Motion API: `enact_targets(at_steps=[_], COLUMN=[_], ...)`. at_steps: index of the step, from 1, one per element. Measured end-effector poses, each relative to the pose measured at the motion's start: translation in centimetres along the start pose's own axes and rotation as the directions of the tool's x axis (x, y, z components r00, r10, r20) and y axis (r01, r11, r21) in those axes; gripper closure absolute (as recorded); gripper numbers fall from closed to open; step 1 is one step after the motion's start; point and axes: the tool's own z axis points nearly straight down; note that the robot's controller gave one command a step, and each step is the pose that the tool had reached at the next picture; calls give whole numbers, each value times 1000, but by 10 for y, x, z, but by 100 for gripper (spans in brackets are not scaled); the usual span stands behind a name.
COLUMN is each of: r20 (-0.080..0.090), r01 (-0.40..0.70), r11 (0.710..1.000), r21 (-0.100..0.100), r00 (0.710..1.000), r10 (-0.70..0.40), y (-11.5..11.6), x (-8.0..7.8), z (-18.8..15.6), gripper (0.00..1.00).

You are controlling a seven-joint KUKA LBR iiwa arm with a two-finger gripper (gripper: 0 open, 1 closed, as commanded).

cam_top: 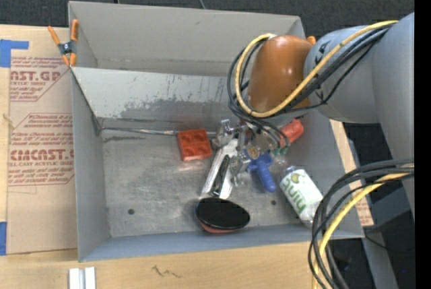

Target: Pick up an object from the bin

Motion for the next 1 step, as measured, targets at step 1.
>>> enact_targets(at_steps=[1], r20=[10], r01=[-1], r11=[1000], r21=[5], r00=[1000], r10=[1], y=[-2], x=[3], z=[-4], gripper=[100])
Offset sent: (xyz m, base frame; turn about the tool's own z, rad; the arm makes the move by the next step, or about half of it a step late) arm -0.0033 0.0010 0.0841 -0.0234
